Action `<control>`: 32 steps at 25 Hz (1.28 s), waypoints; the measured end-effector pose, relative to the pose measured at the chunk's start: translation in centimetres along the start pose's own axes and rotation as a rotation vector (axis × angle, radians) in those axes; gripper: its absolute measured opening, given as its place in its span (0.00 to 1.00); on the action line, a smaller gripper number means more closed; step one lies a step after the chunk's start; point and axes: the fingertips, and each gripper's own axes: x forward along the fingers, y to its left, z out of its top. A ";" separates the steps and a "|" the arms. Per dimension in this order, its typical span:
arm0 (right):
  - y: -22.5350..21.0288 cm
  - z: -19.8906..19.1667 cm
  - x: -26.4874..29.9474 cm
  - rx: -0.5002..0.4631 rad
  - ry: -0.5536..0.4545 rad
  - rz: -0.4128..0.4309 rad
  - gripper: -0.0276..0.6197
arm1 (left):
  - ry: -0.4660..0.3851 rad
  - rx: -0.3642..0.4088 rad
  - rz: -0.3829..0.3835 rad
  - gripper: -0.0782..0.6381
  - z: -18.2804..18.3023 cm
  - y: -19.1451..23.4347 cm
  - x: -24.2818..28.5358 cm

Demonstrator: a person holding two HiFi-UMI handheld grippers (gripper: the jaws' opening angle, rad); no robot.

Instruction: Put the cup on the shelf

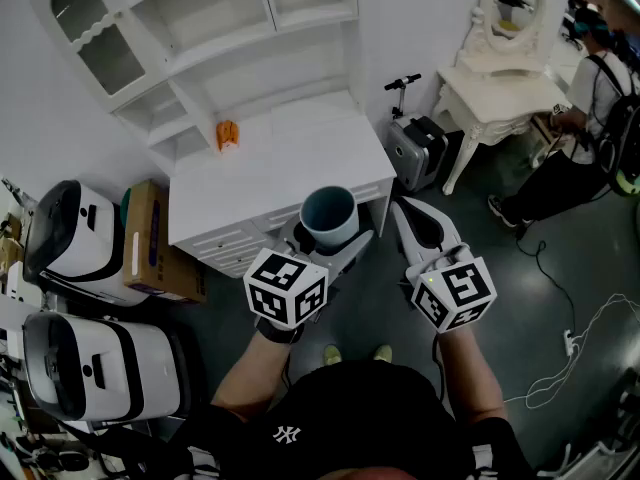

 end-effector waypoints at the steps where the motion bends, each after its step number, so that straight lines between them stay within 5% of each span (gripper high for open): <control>1: 0.0 0.1 -0.1 0.000 -0.001 0.002 0.05 | 0.001 0.000 0.000 0.64 0.0 -0.2 0.1; 32: -7.1 -1.1 -4.3 0.062 -0.005 0.083 0.06 | -0.003 -0.002 0.052 0.64 -0.2 -3.3 5.8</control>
